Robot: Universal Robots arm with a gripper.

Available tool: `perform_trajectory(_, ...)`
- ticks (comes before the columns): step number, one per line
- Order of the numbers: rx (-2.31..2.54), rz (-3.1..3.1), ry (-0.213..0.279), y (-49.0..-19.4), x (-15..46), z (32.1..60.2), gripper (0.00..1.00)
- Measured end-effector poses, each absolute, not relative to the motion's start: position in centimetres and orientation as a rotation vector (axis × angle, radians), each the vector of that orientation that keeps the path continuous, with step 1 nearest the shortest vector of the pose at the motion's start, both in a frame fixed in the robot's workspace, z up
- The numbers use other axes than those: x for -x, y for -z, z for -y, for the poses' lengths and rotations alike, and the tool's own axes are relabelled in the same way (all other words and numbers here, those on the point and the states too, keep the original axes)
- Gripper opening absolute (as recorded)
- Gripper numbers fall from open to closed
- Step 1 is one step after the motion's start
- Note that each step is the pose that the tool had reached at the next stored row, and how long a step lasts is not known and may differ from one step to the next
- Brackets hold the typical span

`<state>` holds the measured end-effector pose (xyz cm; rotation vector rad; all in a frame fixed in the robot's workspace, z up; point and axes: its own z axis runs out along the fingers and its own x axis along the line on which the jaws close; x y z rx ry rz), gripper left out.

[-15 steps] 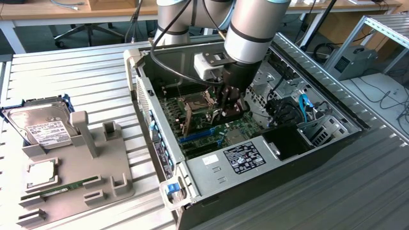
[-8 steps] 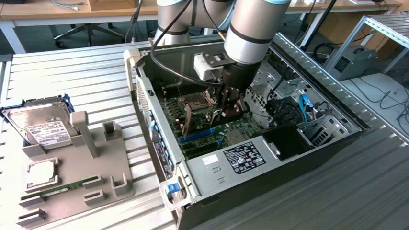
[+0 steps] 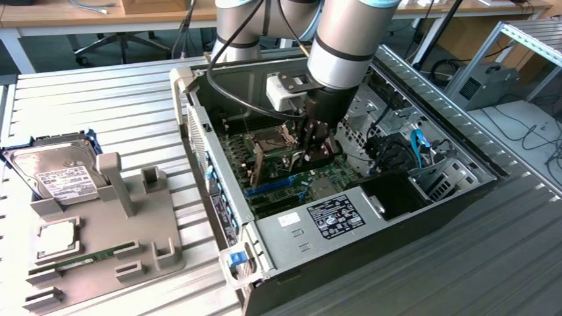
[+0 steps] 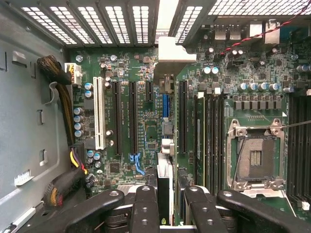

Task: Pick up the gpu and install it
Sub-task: 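Insert the gpu into the slot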

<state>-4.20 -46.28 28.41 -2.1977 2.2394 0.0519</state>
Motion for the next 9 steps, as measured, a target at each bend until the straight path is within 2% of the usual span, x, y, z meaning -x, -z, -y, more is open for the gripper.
perform_trajectory(9, 2.198, -2.239, -0.052, -28.21, 4.20, 46.28, 0.26)
